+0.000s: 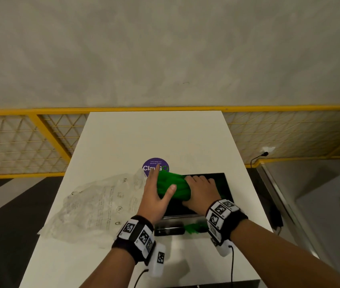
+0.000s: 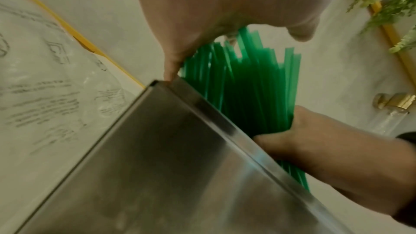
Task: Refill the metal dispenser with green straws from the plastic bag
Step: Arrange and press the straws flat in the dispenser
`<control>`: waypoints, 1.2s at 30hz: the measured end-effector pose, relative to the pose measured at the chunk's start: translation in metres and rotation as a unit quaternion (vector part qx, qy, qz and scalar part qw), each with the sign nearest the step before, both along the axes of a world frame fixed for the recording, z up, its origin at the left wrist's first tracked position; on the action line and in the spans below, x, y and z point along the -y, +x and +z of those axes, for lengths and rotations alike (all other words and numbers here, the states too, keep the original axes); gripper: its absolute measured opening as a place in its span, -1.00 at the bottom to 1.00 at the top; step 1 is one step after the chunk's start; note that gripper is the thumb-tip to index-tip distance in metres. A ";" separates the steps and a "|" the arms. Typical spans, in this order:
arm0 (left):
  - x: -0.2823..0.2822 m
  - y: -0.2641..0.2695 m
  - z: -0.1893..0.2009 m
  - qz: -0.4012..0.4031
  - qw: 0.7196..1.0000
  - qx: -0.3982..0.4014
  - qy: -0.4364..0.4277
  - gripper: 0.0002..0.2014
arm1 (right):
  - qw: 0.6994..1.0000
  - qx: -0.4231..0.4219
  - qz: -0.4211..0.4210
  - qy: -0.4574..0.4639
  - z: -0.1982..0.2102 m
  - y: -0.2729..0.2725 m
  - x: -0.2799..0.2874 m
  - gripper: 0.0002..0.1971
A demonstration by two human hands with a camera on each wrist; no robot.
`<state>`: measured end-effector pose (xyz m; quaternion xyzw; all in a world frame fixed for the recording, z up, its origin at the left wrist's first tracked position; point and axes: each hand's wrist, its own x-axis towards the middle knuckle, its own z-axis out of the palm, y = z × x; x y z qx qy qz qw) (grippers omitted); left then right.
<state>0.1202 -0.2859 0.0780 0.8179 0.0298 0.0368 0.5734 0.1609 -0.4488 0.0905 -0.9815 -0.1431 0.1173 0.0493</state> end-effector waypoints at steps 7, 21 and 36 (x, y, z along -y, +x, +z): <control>0.004 0.002 -0.008 0.037 0.998 -0.033 0.047 -0.53 | 0.996 -0.082 -0.027 0.005 -0.003 -0.007 -0.008 -0.14; -0.009 -0.019 0.008 0.107 0.990 -0.078 0.042 -0.53 | 0.972 -0.102 -0.002 0.210 0.015 -0.034 0.042 -0.52; 0.000 -0.010 -0.001 0.133 0.975 -0.126 0.124 -0.76 | 0.992 -0.042 0.043 0.110 -0.016 -0.051 -0.002 -0.32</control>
